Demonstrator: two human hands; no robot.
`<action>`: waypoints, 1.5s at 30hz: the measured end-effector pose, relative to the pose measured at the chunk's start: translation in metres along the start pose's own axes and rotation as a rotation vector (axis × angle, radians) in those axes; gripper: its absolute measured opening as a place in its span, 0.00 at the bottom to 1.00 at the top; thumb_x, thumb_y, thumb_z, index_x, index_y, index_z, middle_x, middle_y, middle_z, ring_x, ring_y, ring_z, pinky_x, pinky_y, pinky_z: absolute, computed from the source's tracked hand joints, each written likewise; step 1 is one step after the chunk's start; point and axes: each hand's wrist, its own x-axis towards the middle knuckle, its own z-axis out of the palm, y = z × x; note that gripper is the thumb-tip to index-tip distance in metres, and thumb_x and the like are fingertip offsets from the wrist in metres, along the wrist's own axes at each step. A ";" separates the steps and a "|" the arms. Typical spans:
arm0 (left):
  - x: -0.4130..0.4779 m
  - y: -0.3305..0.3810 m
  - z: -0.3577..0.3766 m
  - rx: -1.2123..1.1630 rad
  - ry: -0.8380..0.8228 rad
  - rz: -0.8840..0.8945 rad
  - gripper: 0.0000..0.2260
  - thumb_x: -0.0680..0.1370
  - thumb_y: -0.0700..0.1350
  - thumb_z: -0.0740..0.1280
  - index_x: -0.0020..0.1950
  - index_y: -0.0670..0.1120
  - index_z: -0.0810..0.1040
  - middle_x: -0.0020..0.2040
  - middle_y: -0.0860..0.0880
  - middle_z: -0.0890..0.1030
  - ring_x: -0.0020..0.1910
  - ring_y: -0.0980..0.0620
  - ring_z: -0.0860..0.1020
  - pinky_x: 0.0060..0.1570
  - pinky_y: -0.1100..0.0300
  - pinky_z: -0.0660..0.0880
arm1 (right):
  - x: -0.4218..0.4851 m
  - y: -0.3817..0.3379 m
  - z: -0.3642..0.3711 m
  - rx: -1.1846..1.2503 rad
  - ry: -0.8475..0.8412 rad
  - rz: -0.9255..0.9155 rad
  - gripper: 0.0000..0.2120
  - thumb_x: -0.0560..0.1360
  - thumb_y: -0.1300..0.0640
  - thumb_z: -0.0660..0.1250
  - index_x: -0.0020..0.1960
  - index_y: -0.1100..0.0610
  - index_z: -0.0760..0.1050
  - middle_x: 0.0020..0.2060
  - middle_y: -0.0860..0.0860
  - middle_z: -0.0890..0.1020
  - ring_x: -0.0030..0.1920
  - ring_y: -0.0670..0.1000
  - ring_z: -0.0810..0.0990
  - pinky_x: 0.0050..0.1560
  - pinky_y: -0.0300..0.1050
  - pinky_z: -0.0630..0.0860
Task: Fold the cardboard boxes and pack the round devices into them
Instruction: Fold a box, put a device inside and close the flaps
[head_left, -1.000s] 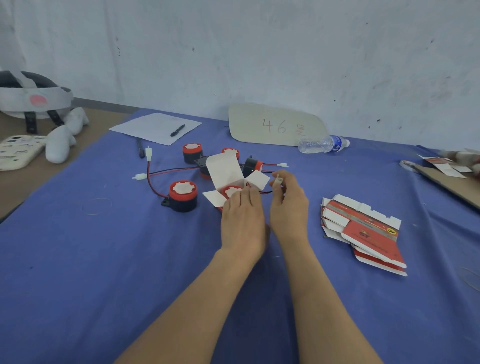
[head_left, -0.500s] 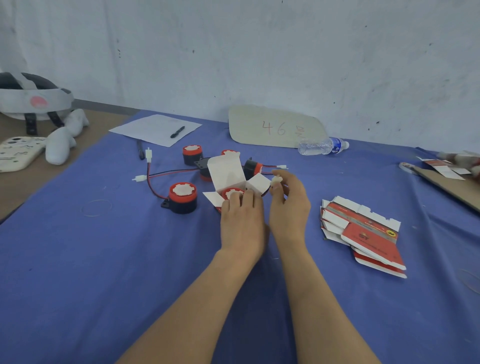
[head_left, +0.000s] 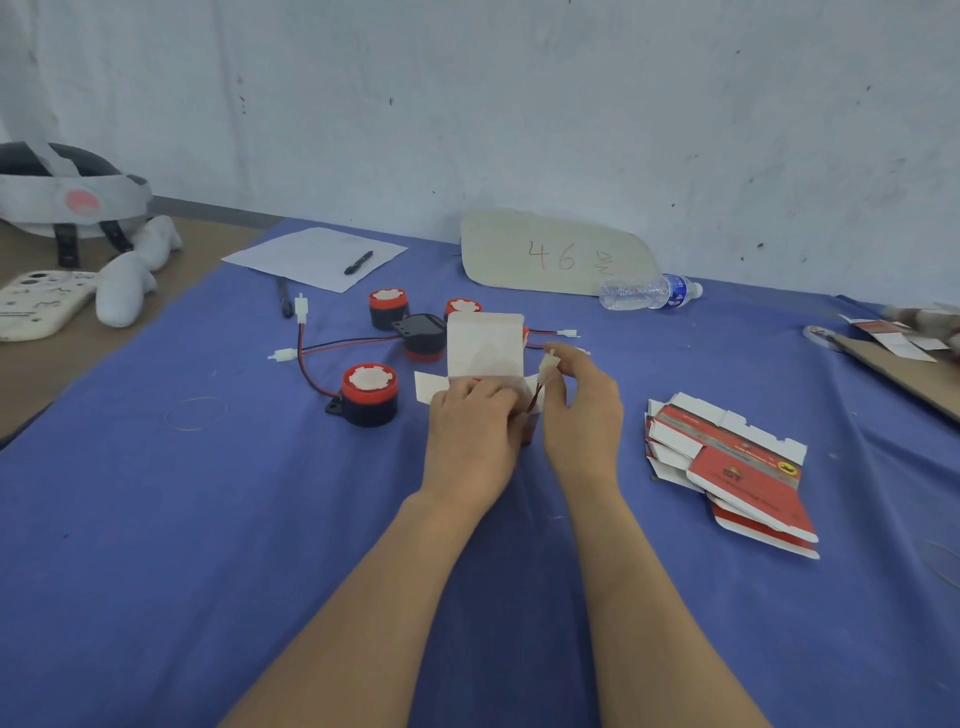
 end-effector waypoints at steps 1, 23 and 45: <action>0.000 -0.001 0.001 0.024 -0.010 0.004 0.08 0.80 0.45 0.63 0.53 0.48 0.81 0.59 0.53 0.77 0.58 0.50 0.70 0.52 0.61 0.61 | 0.000 0.001 0.001 -0.040 -0.035 -0.005 0.14 0.81 0.57 0.58 0.64 0.51 0.75 0.56 0.49 0.80 0.60 0.52 0.73 0.62 0.52 0.69; 0.001 0.003 -0.005 0.026 -0.029 0.000 0.11 0.81 0.44 0.59 0.61 0.50 0.76 0.59 0.52 0.79 0.58 0.53 0.73 0.58 0.62 0.65 | 0.001 0.011 0.002 -0.373 -0.286 -0.055 0.17 0.79 0.58 0.57 0.62 0.47 0.78 0.70 0.48 0.67 0.70 0.53 0.59 0.71 0.50 0.57; 0.006 0.011 0.018 0.435 -0.122 0.012 0.18 0.79 0.52 0.60 0.68 0.50 0.70 0.67 0.50 0.71 0.64 0.44 0.64 0.63 0.51 0.60 | -0.006 -0.001 0.004 0.184 -0.010 0.245 0.21 0.79 0.62 0.59 0.71 0.54 0.64 0.67 0.50 0.71 0.63 0.49 0.73 0.60 0.37 0.70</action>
